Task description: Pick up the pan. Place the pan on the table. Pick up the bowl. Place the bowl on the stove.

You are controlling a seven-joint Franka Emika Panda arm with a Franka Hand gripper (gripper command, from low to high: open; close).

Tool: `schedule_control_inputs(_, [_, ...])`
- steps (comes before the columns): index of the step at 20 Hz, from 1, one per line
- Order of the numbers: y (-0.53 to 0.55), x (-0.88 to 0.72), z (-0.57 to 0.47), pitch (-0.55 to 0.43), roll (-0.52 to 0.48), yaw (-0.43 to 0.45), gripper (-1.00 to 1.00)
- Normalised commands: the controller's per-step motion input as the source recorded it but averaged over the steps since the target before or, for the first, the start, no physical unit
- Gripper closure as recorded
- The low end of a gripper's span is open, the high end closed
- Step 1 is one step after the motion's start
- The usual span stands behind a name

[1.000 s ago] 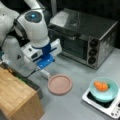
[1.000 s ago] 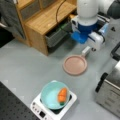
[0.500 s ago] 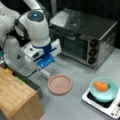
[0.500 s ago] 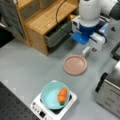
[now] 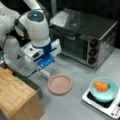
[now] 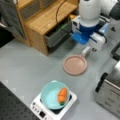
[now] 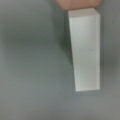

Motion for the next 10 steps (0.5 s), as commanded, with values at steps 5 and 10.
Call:
schedule_control_inputs(5, [0.01,-0.11,-0.07,-0.112,-0.141,0.096,-1.00])
schedule_control_inputs(10, [0.01,-0.11,-0.07,-0.112,-0.141,0.096,-1.00])
